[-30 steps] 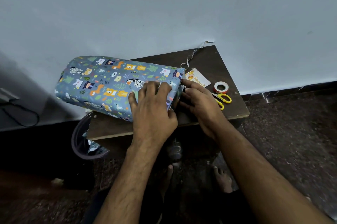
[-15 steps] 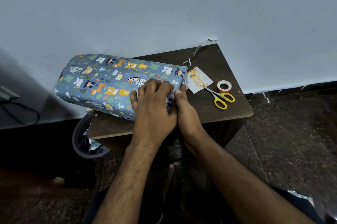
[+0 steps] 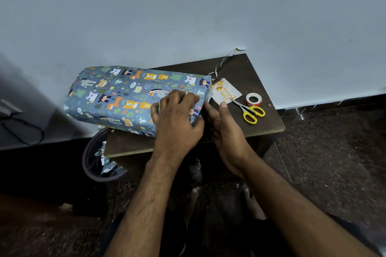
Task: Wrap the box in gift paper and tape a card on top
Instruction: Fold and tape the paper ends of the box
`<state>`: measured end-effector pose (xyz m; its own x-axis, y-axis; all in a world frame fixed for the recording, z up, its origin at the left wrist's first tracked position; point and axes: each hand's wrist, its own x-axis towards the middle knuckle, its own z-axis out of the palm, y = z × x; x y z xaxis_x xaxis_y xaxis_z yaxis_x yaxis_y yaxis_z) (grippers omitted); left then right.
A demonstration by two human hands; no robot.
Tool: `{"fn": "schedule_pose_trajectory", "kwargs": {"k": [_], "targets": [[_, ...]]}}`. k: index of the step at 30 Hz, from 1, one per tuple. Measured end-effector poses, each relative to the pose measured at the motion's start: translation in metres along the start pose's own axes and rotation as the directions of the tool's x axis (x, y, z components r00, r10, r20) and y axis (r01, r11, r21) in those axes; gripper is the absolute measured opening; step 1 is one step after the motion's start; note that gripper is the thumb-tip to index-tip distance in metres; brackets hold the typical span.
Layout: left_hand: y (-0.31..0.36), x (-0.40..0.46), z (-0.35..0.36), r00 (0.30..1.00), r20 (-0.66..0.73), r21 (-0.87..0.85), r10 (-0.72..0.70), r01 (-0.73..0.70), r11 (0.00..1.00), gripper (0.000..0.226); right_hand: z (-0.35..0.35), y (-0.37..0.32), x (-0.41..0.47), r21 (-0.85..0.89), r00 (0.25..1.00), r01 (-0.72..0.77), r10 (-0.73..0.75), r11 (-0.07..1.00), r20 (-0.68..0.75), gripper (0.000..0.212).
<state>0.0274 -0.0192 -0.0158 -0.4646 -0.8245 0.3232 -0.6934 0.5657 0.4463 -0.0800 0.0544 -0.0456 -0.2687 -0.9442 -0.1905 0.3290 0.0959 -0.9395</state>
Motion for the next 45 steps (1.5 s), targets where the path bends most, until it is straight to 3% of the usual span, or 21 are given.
{"fn": "schedule_pose_trajectory", "kwargs": {"k": [4, 8, 14, 17, 19, 21, 24, 29, 36, 42, 45], "targets": [[-0.001, -0.001, 0.001, 1.000, 0.008, 0.014, 0.003, -0.003, 1.000, 0.037, 0.000, 0.002, -0.017, 0.064, 0.999, -0.042, 0.040, 0.997, 0.036, 0.078], [0.003, -0.002, 0.002, 1.000, 0.011, 0.048, -0.001, 0.000, 0.999, 0.036, -0.002, -0.004, -0.023, 0.089, 0.998, -0.043, 0.038, 0.995, 0.060, 0.071], [0.008, -0.001, 0.002, 1.000, -0.018, 0.071, -0.015, 0.016, 0.997, 0.039, -0.012, -0.015, -0.019, 0.057, 0.993, -0.092, 0.088, 0.994, 0.079, 0.098], [0.011, -0.003, 0.004, 0.998, -0.053, 0.103, -0.016, 0.021, 0.994, 0.039, -0.017, -0.026, -0.008, 0.022, 0.990, -0.060, 0.062, 0.998, -0.128, 0.083], [0.010, -0.004, 0.005, 0.998, -0.065, 0.104, -0.008, 0.015, 0.994, 0.039, -0.022, -0.031, 0.000, -0.231, 0.941, 0.019, -0.095, 0.973, -0.324, 0.056], [0.008, -0.003, 0.006, 0.998, -0.069, 0.105, -0.003, 0.010, 0.994, 0.040, -0.038, -0.029, 0.011, -0.625, 0.861, 0.061, -0.357, 0.778, -0.361, 0.028], [0.008, -0.003, 0.008, 0.996, -0.086, 0.121, 0.010, 0.000, 0.993, 0.041, -0.068, -0.030, 0.021, -0.840, 0.773, 0.013, -0.539, 0.542, -0.336, 0.016], [0.006, -0.004, 0.014, 0.994, -0.094, 0.207, 0.052, -0.032, 0.978, 0.045, -0.110, -0.030, 0.025, -0.877, 0.787, -0.165, -0.476, 0.451, -0.393, 0.016], [0.006, -0.006, 0.018, 0.992, -0.098, 0.276, 0.085, -0.055, 0.960, 0.053, -0.107, -0.024, 0.030, -0.909, 0.822, -0.175, -0.452, 0.378, -0.346, 0.018], [0.005, -0.006, 0.018, 0.991, -0.100, 0.280, 0.092, -0.061, 0.958, 0.057, -0.109, -0.022, 0.032, -0.905, 0.804, -0.157, -0.481, 0.396, -0.350, 0.015], [0.005, -0.006, 0.018, 0.991, -0.103, 0.265, 0.090, -0.060, 0.962, 0.059, -0.107, -0.025, 0.032, -0.905, 0.753, -0.082, -0.569, 0.417, -0.330, 0.014]]}}
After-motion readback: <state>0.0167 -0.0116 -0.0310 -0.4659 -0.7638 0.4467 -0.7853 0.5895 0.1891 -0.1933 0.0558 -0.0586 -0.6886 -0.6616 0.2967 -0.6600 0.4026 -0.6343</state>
